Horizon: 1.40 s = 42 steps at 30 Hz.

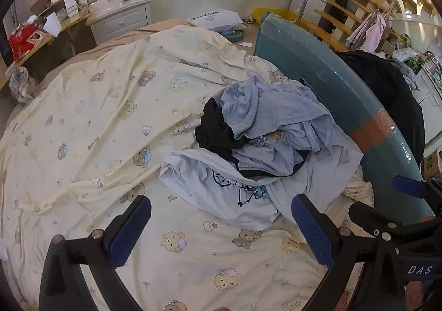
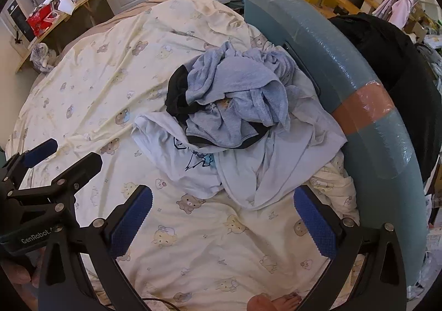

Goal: Fold clothes

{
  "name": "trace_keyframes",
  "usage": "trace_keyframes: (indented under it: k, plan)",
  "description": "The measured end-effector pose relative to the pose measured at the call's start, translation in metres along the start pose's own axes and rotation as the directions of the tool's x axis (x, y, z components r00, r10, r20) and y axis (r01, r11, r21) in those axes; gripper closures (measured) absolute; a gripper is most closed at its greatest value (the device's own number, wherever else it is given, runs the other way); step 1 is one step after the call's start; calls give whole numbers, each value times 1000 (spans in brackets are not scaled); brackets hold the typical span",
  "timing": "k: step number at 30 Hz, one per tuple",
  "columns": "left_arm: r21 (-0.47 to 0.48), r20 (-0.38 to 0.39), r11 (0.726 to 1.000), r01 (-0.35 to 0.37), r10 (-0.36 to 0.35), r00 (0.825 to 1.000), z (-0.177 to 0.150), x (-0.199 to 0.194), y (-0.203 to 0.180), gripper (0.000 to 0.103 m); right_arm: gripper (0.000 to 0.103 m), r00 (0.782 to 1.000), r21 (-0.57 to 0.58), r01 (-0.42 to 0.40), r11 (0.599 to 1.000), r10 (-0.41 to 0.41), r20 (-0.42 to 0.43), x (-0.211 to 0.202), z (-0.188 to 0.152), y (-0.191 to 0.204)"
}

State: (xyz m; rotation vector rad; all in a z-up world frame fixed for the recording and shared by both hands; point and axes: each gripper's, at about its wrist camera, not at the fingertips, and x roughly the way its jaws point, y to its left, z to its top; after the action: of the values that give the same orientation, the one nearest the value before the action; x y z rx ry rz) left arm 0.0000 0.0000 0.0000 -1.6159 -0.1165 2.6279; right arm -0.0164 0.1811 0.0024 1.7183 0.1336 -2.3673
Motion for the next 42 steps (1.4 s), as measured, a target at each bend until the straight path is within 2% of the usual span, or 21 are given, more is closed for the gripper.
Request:
trace_keyframes:
  k: [1,13,42]
  plan:
    - [2,2,1000,0,0,1000,0,0,0,1,0,1000,-7,20,1000,-21,-2,0,-3,3]
    - [21,22,1000,-2,2,1000,1,-2,-3,2,0,1000,-17,12,1000,-12,8,-3,0,1]
    - [24,8,1000,9,-9,1000,2,1,-3,2,0,999,-43,41,998,-40,37,-4,-2,4]
